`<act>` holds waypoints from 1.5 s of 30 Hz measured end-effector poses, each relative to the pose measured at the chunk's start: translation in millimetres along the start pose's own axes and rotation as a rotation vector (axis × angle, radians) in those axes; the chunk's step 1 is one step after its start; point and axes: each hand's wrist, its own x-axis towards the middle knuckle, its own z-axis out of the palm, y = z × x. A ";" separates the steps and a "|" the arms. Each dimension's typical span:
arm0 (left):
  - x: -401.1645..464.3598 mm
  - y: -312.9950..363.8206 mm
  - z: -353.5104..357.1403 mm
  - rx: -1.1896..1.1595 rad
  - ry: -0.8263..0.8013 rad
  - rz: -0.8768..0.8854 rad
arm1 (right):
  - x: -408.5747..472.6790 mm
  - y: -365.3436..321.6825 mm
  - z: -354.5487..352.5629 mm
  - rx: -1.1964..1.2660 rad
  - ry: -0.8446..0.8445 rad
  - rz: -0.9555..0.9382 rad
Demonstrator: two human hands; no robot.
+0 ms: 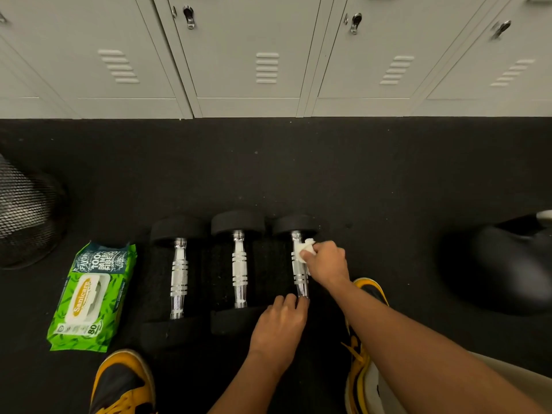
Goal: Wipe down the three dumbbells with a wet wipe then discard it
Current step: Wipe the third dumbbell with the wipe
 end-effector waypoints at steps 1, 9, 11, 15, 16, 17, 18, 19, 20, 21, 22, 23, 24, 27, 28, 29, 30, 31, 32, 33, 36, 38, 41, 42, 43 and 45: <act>0.3 0.5 0.9 -0.006 -0.003 -0.001 | 2.7 -4.4 -0.1 0.004 0.015 -0.012; 1.8 3.1 1.8 -0.012 -0.038 -0.013 | 8.8 -26.1 12.8 -0.062 0.060 -0.031; 1.4 2.2 1.3 0.001 -0.028 -0.017 | 5.8 -26.6 15.0 -0.092 0.051 -0.045; 0.3 0.4 0.5 -0.010 -0.038 -0.033 | -1.8 -21.7 20.9 -0.241 0.016 -0.115; -0.1 -0.4 0.9 -0.009 -0.038 -0.034 | -3.4 -19.1 23.1 -0.271 0.019 -0.136; -0.3 -1.2 1.5 -0.009 -0.040 -0.036 | -4.5 -16.6 25.3 -0.291 0.022 -0.151; -0.3 -1.6 2.0 -0.009 -0.046 -0.038 | -5.4 -14.0 27.0 -0.299 0.024 -0.162; -0.5 -2.0 2.4 -0.010 -0.050 -0.040 | -6.0 -12.1 28.1 -0.305 0.023 -0.170; -0.6 -2.2 2.1 -0.011 -0.054 -0.041 | -6.1 -10.5 28.8 -0.311 0.023 -0.178; -0.6 -2.3 1.8 -0.010 -0.056 -0.043 | -6.0 -9.0 29.2 -0.320 0.021 -0.185; -0.7 -2.2 1.4 -0.006 -0.057 -0.046 | -5.7 -8.0 29.2 -0.329 0.020 -0.187; -0.7 -2.2 1.0 -0.001 -0.055 -0.050 | -5.8 -7.2 29.3 -0.336 0.019 -0.187; -0.6 -2.0 0.9 0.004 -0.056 -0.052 | -5.6 -6.2 29.8 -0.340 0.018 -0.189; -0.6 -1.5 1.3 0.009 -0.058 -0.050 | -6.9 -2.4 31.0 -0.356 0.015 -0.206; -0.6 -1.3 0.9 0.006 -0.059 -0.049 | -7.7 -1.0 30.7 -0.369 0.012 -0.214; -0.8 -1.0 0.1 0.005 -0.059 -0.048 | -8.3 1.1 30.6 -0.380 0.010 -0.223; -0.6 -0.6 -0.7 0.006 -0.059 -0.048 | -8.5 3.6 30.7 -0.387 0.005 -0.231; -0.4 0.0 -1.5 0.007 -0.058 -0.050 | -9.0 5.6 30.1 -0.396 -0.004 -0.238; 0.0 0.7 -2.2 0.007 -0.060 -0.052 | -9.4 7.2 29.1 -0.407 -0.015 -0.246; 0.2 1.5 -2.8 0.007 -0.062 -0.055 | -9.9 8.5 27.7 -0.417 -0.026 -0.254; 0.2 3.3 -3.8 0.009 -0.064 -0.062 | -9.3 12.9 22.6 -0.425 -0.059 -0.273; 0.0 3.5 -4.4 0.012 -0.064 -0.061 | -10.1 15.9 19.5 -0.460 -0.084 -0.298; 0.2 3.5 -4.8 0.019 -0.070 -0.067 | -14.5 22.5 17.4 -0.515 -0.146 -0.309; 0.6 3.5 -4.9 0.023 -0.070 -0.068 | -16.2 24.1 17.4 -0.545 -0.168 -0.318; 0.7 3.4 -4.8 0.024 -0.070 -0.068 | -18.2 25.5 16.4 -0.567 -0.189 -0.318; 0.7 3.3 -4.5 0.024 -0.071 -0.066 | -20.5 28.6 14.9 -0.566 -0.223 -0.312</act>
